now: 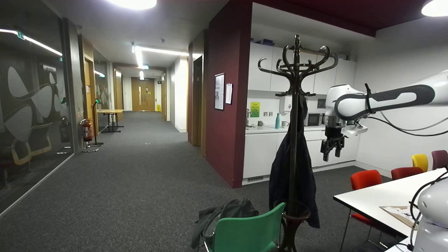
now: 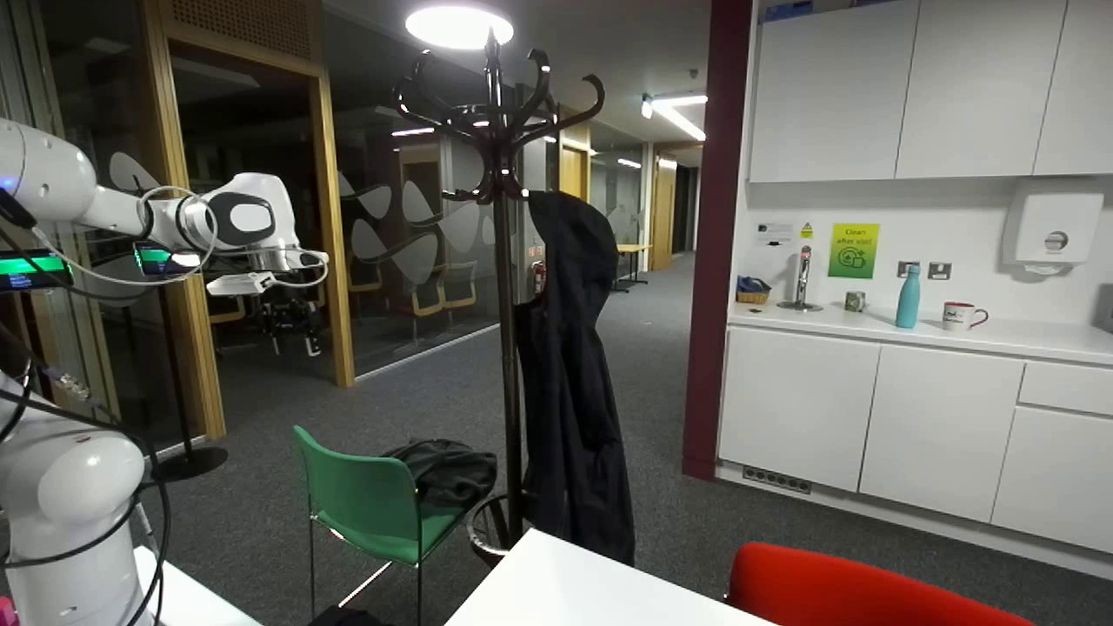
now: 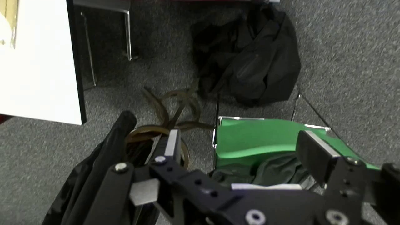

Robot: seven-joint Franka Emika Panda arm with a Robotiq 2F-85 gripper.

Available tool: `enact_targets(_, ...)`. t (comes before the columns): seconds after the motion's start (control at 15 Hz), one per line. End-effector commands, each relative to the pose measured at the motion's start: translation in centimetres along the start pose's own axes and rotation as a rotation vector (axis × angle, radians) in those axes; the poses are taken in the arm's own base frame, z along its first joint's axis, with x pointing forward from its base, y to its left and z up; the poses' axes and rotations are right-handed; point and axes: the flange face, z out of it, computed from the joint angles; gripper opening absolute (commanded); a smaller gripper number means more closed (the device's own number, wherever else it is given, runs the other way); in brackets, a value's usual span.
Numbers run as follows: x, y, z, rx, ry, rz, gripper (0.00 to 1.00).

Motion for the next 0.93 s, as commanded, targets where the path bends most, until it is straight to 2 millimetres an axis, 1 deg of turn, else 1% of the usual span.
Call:
enact_targets(0.0,0.3,0.8,-2.3,-0.043,0.186,0.047,1.0)
enact_targets(0.2,0.7,1.7,-4.1,-0.052,0.329,0.101,1.0)
enact_targets(0.53,0.3,3.8,-8.2,-0.109,0.531,0.164,1.0)
enact_targets(0.73,-0.3,4.7,-9.0,-0.082,0.546,0.188,1.0)
enact_targets(0.8,0.4,4.3,-8.6,-0.079,0.509,0.163,1.0)
enact_targets(0.87,0.3,4.4,-8.7,-0.079,0.512,0.166,1.0)
